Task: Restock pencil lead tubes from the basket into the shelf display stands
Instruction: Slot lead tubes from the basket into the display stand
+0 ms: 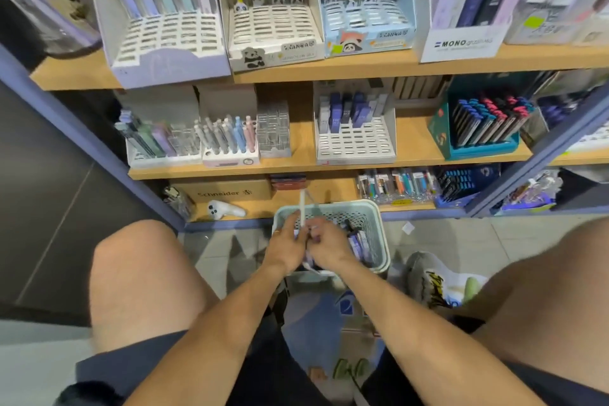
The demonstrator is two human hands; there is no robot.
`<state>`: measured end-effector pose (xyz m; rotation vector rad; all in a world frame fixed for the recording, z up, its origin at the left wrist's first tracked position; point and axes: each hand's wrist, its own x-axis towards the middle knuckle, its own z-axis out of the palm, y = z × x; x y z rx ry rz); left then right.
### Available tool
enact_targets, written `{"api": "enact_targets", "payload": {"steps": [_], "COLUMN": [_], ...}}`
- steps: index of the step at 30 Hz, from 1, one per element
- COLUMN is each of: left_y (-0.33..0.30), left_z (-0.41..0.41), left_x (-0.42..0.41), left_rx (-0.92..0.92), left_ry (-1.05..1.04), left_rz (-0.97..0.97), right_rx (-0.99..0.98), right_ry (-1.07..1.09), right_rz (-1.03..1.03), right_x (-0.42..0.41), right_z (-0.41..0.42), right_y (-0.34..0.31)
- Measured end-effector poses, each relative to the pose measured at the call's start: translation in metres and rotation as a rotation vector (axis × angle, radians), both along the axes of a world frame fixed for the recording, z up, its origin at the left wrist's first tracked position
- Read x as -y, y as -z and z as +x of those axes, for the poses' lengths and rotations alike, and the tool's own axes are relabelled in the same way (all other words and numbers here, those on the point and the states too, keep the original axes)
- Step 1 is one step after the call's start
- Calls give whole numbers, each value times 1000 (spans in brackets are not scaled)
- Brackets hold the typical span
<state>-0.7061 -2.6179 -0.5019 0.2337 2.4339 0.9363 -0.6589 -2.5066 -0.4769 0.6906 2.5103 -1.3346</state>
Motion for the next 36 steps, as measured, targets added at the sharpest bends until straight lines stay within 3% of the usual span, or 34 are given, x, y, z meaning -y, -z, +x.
{"api": "enact_targets", "payload": {"steps": [2,4,7,10,17,20,22,24,26,29,36], "left_y": [-1,1,1,10,51,62,68,69,72,86,113], "left_z": [-6,-11,-11,-12,-24,-30,-33,-36,-38,-42,-51], "left_x": [4,11,16,12,11,10,6,-6,-21,-33,-41], "left_rx": [6,-1,12,10,12,-118,-328,-394,-279,-113,-101], "left_ry": [-110,-185,-166,-113,-8,2,53,175,330,414,454], "left_rz": [-3,-81,-255,-342,-505,-545,-525,-405,-317,-310,-389], "right_rx": [16,48,26,54,290,114,-21,45,215,307,345], "right_ry": [-121,-100,37,123,149,176,104,-38,-116,-51,127], "right_rz": [-83,-59,320,490,381,645,578,430,322,270,255], "right_x": [10,-5,-52,-96,-123,-113,-97,-78,-60,-48,-50], "right_z": [-2,-1,8,16,24,25,14,-2,-11,-16,-25], "right_y": [9,22,37,46,79,88,93,101,111,131,151]}}
